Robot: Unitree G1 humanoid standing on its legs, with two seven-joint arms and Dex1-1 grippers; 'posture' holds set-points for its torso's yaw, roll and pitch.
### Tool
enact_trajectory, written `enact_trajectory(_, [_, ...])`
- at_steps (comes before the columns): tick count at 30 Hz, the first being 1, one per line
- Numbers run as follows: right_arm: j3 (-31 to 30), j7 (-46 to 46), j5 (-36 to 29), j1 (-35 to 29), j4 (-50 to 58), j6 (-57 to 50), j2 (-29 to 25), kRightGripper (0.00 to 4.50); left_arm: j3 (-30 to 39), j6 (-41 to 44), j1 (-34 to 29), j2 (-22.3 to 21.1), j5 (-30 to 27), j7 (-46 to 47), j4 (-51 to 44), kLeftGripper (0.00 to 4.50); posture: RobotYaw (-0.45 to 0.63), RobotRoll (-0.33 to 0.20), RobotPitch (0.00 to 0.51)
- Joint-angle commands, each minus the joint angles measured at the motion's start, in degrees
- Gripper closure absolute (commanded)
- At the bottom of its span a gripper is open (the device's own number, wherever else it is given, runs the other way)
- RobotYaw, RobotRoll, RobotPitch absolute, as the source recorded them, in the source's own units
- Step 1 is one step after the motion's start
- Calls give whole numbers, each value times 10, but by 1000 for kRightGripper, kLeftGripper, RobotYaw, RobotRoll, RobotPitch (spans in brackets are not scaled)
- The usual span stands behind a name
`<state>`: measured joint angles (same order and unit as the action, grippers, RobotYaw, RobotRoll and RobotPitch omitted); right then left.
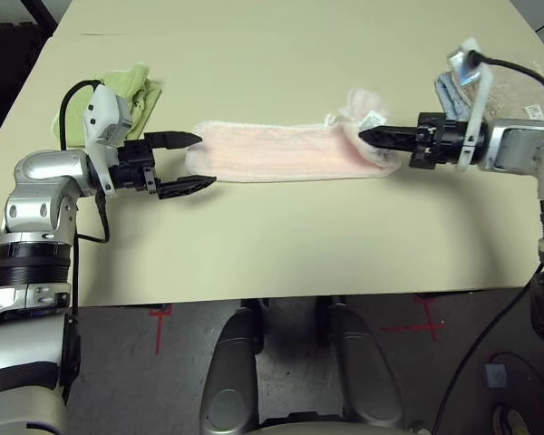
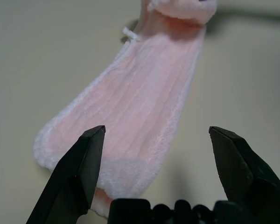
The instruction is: Fold the towel and set it aside.
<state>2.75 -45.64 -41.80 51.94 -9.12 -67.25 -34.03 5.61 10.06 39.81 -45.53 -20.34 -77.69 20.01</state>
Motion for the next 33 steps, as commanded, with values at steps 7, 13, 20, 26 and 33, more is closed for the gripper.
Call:
enact_trajectory(7, [-6, 84, 32, 3, 20, -32, 63, 4455, -4, 3, -9, 2, -4, 2, -11, 0, -44, 0, 283])
enact_trajectory(13, [-35, 55, 43, -4, 33, -5, 67, 3673, -2, 4, -14, -2, -5, 1, -11, 0, -46, 0, 282])
enact_trajectory(20, [-49, -135, 48, -41, 64, 169, 31, 1001, -5, 3, -10, 3, -3, 3, -7, 0, -54, 0, 279])
enact_trajectory(26, [-21, -190, 95, -44, -9, 353, 34, 57, -8, 0, -4, 7, -1, 3, 0, 0, -64, 0, 279])
enact_trajectory(33, [9, -247, 165, -13, -228, 620, 38, 57, -8, 2, -6, 11, -3, 5, -5, 0, -65, 0, 283])
